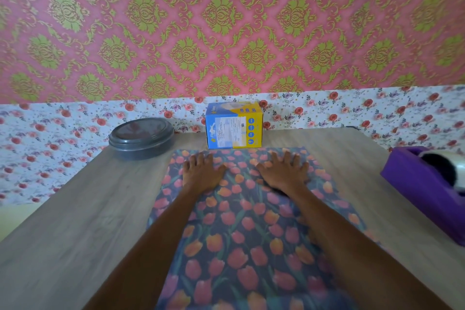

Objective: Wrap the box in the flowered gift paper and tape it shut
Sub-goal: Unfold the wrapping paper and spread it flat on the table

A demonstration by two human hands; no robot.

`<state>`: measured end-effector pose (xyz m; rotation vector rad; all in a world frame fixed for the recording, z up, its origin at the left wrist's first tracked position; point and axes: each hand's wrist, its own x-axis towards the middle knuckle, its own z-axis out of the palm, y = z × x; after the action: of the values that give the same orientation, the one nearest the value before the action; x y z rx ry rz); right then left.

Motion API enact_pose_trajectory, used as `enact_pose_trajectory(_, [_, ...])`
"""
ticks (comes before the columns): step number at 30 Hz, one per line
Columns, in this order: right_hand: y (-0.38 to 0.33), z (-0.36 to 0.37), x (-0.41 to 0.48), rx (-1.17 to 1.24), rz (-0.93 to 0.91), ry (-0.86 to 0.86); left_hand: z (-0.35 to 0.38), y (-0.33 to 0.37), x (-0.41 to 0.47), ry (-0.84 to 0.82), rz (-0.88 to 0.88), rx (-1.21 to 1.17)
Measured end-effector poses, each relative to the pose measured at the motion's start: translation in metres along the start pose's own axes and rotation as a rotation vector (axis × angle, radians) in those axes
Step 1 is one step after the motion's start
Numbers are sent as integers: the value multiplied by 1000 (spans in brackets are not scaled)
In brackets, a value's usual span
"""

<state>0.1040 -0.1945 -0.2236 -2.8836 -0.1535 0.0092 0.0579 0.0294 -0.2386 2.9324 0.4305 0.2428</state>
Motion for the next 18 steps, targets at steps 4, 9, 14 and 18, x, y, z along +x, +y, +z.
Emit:
enact_pose_trajectory(4, [0, 3, 5, -12, -3, 38, 0, -1, 3, 14, 17, 17])
enact_pose_trajectory(9, [0, 3, 5, 24, -11, 58, -5, 1, -6, 44, 13, -53])
enact_pose_trajectory(14, [5, 0, -5, -33, -151, 115, -19, 9, -26, 111, -84, -37])
enact_pose_trajectory(18, [20, -2, -15, -74, -169, 5, -16, -8, -38, -51, -133, 10])
